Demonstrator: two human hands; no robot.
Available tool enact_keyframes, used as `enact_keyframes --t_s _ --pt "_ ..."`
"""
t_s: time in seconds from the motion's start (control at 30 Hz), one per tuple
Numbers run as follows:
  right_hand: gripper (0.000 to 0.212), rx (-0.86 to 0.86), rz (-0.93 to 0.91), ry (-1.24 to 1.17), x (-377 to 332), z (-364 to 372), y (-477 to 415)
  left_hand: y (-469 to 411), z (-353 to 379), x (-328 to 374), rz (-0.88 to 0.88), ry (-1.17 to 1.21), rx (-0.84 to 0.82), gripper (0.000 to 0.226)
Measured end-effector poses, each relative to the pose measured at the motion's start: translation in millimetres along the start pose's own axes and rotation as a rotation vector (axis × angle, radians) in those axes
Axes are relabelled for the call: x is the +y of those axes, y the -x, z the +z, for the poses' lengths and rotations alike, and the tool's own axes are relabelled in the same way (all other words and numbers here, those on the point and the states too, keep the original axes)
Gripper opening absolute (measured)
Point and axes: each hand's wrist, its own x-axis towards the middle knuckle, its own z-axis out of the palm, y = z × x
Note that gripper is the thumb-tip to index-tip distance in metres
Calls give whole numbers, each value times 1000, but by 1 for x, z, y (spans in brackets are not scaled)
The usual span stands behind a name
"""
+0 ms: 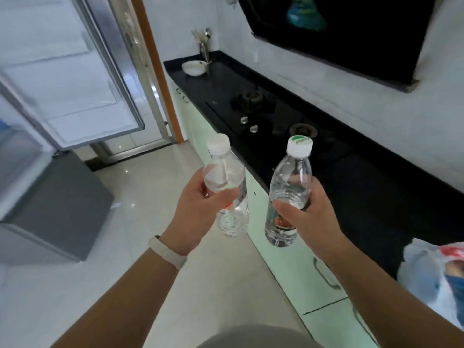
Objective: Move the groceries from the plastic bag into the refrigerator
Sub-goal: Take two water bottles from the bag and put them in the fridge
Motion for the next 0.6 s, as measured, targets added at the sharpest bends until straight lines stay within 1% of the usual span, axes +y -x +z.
enact_keyframes --t_s 0.07,0.13,0.33,0.4,0.53,0.6 --pt "46 -51 -1 -8 -4 37 -8 2 -35 -5 -16 1 59 60" --pt "45 -125 0 -6 -8 69 -16 6 -67 -10 -32 -2 125 62" --pt "42 -347 -25 31 -16 147 -39 19 -139 -21 -63 25 293 55" --pt "43 -406 -29 41 -18 171 -48 23 -157 -25 -74 34 359 55" --pt "53 -508 -38 61 -18 216 -70 21 -190 -33 -98 28 471 54" --pt "53 -563 -40 52 -16 238 -86 14 -205 -38 -113 15 528 55"
